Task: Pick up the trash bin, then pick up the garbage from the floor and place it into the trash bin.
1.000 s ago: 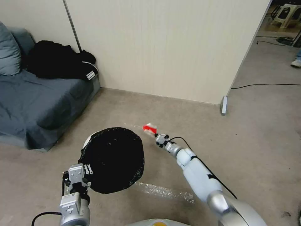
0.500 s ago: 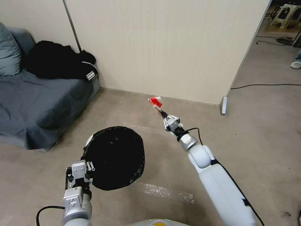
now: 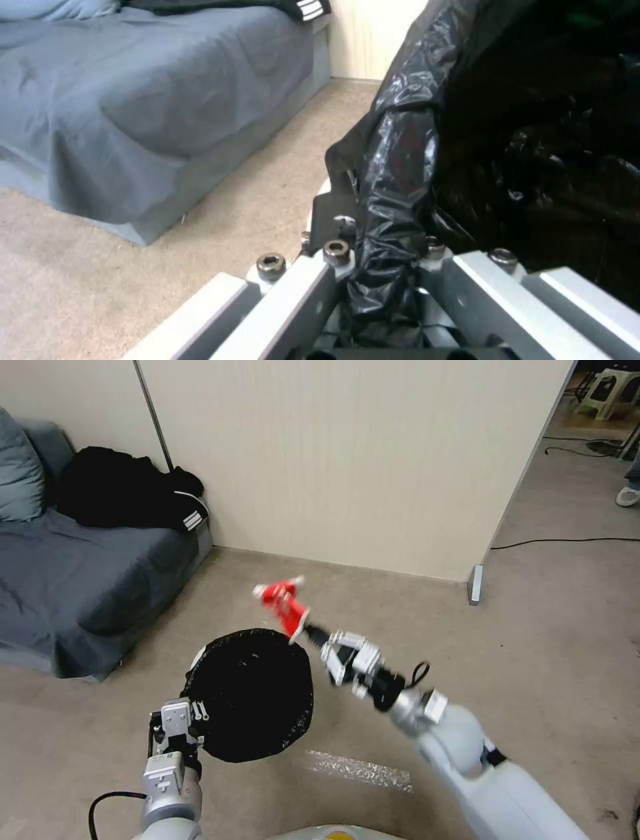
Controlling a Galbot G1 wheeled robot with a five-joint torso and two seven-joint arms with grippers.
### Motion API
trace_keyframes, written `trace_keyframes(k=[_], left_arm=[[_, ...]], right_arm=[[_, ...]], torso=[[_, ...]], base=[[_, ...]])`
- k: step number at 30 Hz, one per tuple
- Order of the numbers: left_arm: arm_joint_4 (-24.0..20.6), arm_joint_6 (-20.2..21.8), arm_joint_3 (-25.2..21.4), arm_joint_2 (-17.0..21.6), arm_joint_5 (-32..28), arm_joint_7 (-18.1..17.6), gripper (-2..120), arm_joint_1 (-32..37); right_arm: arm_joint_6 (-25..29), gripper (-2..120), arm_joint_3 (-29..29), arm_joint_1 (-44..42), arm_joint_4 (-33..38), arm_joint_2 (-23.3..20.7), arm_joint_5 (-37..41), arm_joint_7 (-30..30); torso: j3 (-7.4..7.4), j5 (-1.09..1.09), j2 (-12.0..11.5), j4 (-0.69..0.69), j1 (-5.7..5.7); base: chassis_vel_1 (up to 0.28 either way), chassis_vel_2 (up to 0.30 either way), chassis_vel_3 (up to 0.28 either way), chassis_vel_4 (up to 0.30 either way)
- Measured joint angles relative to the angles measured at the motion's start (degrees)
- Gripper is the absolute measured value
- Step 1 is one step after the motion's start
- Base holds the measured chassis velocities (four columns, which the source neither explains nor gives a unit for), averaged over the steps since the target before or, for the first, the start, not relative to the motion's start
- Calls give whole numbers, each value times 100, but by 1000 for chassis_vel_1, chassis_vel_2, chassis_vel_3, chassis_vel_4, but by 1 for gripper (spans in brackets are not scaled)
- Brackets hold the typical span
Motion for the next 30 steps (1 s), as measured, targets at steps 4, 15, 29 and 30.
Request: trace_keyframes(k=[4, 15, 29, 30], left_arm=[[0, 0, 6, -11, 9, 2, 1, -4], [-39, -15, 7, -27, 12, 3, 1, 30], [-189, -52, 105, -56, 89, 3, 1, 172], [-195, -55, 106, -57, 90, 3, 1, 176]], right_arm=[[62, 0, -304, -226, -106, -94, -261, -32], [236, 0, -485, -412, -568, -134, -621, -134], [231, 25, -619, -184, -947, 137, -851, -59], [224, 28, -635, -160, -951, 158, -855, -54]], torso=[[0, 0, 0, 0, 0], [0, 0, 0, 0, 0], [1, 0, 0, 0, 0], [0, 0, 0, 0, 0]], base=[[0, 0, 0, 0], [0, 0, 0, 0], [0, 0, 0, 0], [0, 0, 0, 0]])
